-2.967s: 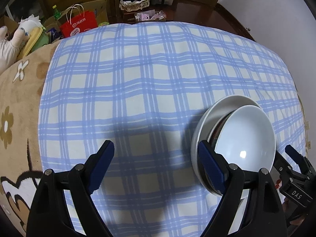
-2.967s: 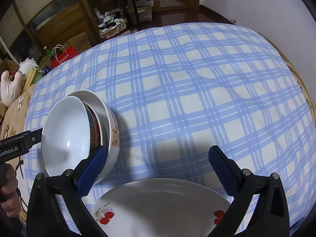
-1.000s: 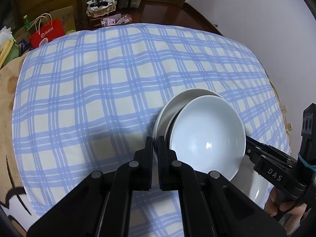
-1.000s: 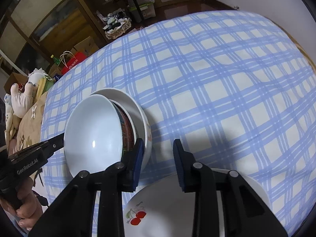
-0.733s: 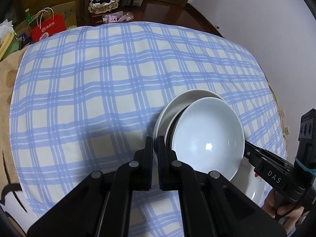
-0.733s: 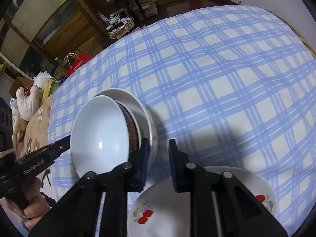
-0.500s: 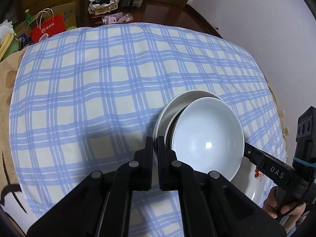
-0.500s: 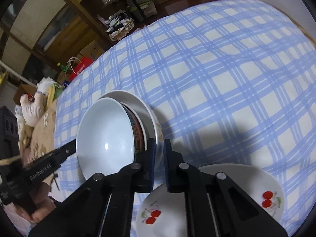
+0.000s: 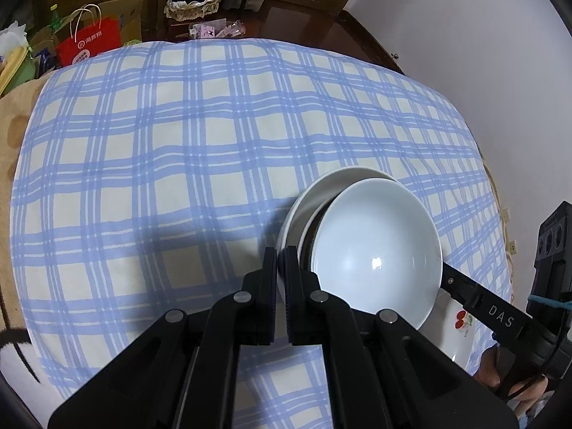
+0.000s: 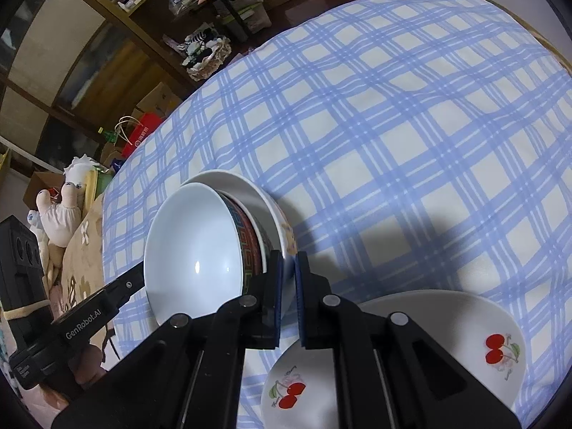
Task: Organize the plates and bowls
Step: 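Lower the dish stack onto the cherry-print plate with both tools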
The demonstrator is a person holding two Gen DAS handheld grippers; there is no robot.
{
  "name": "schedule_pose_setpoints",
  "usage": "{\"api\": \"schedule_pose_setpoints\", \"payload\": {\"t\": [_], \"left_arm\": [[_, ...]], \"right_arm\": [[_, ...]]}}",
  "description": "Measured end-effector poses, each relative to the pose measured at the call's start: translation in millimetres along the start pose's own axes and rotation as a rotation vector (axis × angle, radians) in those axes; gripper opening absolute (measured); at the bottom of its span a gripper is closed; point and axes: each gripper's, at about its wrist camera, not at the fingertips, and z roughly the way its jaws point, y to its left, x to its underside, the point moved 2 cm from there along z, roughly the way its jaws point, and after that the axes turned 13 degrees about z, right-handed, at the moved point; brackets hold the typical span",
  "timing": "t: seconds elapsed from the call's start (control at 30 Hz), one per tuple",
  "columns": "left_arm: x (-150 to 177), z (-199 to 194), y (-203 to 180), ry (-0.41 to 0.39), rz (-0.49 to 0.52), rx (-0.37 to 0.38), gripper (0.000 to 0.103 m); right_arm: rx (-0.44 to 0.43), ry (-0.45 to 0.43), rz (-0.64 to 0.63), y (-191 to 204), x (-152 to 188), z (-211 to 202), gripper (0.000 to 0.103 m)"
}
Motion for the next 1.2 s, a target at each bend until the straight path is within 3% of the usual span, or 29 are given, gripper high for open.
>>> {"api": "schedule_pose_setpoints", "payload": {"t": [0.13, 0.43, 0.67, 0.83, 0.93, 1.2], "left_arm": [[-0.3, 0.7, -4.6, 0.001, 0.018, -0.035, 0.003], [-1.3, 3.9, -0.2, -0.007, 0.000, -0.015, 0.003], [-1.0, 5.5, -9.5, -0.014, 0.032, -0.091, 0.003], [-1.2, 7.6, -6.0, -0.030, 0.007, -0.068, 0.003], [1.3, 7.2, -7.6, -0.088, 0.049, -0.061, 0.003], [0.5, 3.6, -7.3, -0.092, 0.020, -0.037, 0.003]], "right_arm": [[0.028, -0.008, -0.026, 3.4, 1.2, 1.0, 0.010], [0.071, -0.032, -0.070, 9.5, 3.3, 1.1, 0.009], [0.084, -0.018, -0.093, 10.4, 2.7, 1.0, 0.009], [0.119, 0.003, -0.109, 15.6, 0.8, 2.8, 0.009], [0.154, 0.002, -0.133, 19.0, 0.2, 4.6, 0.008], [0.185, 0.001, -0.131, 22.0, 0.5, 4.7, 0.008]]}}
